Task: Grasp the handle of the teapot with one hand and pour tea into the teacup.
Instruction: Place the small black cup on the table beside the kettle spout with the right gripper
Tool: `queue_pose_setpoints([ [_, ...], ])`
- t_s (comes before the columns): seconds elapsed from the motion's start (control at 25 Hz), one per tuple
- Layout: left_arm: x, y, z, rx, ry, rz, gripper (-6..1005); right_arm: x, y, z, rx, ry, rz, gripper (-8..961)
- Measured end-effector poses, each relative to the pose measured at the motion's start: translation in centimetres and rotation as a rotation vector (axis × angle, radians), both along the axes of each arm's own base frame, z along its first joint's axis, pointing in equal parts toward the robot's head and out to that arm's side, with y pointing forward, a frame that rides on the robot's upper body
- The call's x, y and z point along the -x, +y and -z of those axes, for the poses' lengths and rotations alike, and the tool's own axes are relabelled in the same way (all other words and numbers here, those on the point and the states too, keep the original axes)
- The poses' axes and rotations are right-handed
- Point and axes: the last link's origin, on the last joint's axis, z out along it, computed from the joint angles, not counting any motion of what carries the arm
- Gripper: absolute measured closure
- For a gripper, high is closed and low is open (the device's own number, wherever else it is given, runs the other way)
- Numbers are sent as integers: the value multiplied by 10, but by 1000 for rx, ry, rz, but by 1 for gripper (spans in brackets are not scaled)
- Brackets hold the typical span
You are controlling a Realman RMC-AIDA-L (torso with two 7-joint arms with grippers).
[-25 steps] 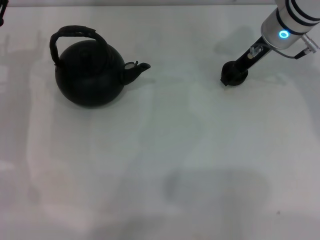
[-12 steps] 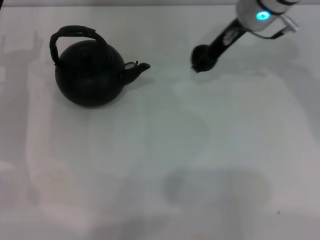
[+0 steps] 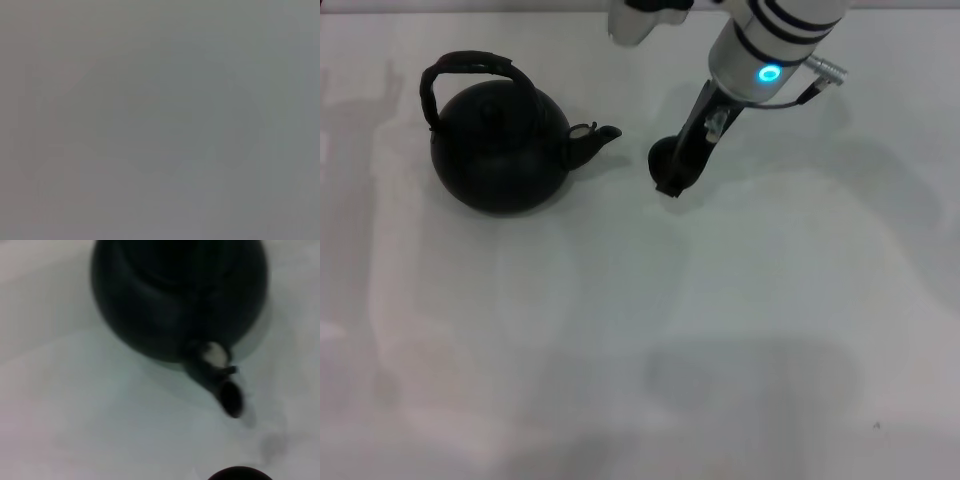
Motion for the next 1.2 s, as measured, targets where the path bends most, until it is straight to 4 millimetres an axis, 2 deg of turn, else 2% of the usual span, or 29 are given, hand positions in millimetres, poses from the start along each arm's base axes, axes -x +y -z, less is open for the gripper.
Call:
queue_pose_setpoints([
  [0.08,0,0,0,0,0,0,120,-1,-10,8,44,-10,-13,209],
  [0.28,-1,0,1,1,-3,1,121,-2,-18,17,71,-17,-36,205],
  [0.68,-1,0,2,2,-5,1,121,-10,-21,26,57,-23,-88,195],
  [1.2,-2,1,1,2,-4,4,120,-11,-22,27,65,-25,-97,182],
])
